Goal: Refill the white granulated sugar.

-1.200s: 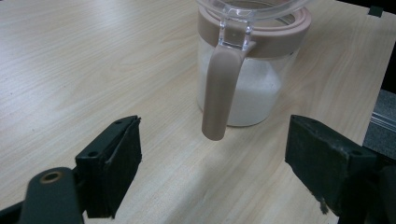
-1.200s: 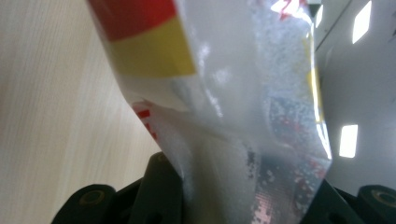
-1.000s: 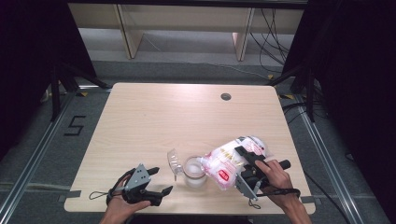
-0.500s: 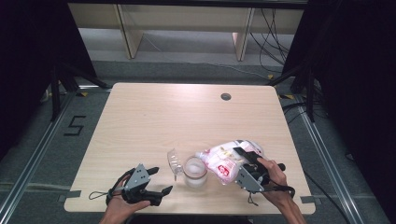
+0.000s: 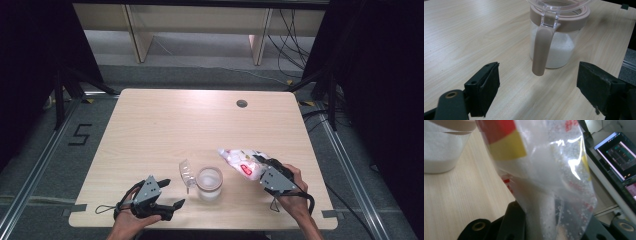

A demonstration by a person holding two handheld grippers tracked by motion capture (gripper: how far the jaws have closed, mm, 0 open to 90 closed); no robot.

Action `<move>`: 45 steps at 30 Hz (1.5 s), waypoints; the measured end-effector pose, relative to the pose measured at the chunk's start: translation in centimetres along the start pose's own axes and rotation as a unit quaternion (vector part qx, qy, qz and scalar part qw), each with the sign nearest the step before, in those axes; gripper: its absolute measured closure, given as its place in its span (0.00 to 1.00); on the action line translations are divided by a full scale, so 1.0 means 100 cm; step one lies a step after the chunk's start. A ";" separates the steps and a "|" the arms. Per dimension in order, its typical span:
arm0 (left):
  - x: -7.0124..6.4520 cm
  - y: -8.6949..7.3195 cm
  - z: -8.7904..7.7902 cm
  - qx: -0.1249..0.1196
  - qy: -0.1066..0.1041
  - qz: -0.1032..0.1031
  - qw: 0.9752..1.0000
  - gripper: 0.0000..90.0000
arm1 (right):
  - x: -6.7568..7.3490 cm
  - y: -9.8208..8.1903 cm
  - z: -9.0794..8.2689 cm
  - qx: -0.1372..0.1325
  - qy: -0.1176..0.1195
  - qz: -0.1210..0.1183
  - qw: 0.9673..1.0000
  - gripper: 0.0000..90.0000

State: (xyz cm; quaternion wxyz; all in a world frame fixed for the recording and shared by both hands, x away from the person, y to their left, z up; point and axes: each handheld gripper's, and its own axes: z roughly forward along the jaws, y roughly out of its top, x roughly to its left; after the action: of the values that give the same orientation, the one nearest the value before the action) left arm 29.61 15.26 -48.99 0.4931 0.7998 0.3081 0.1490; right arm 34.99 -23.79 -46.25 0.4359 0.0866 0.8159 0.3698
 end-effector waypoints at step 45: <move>0.000 0.000 -0.001 -0.006 0.000 -0.001 1.000 0.20 | -0.023 -0.053 0.015 -0.045 0.023 0.258 0.965 0.86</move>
State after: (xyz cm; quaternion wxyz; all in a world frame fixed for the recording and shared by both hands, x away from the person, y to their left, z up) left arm 29.60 15.32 -48.95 0.4980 0.7966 0.3079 0.1502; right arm 38.51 -27.88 -48.88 0.3104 0.2662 0.7581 0.5080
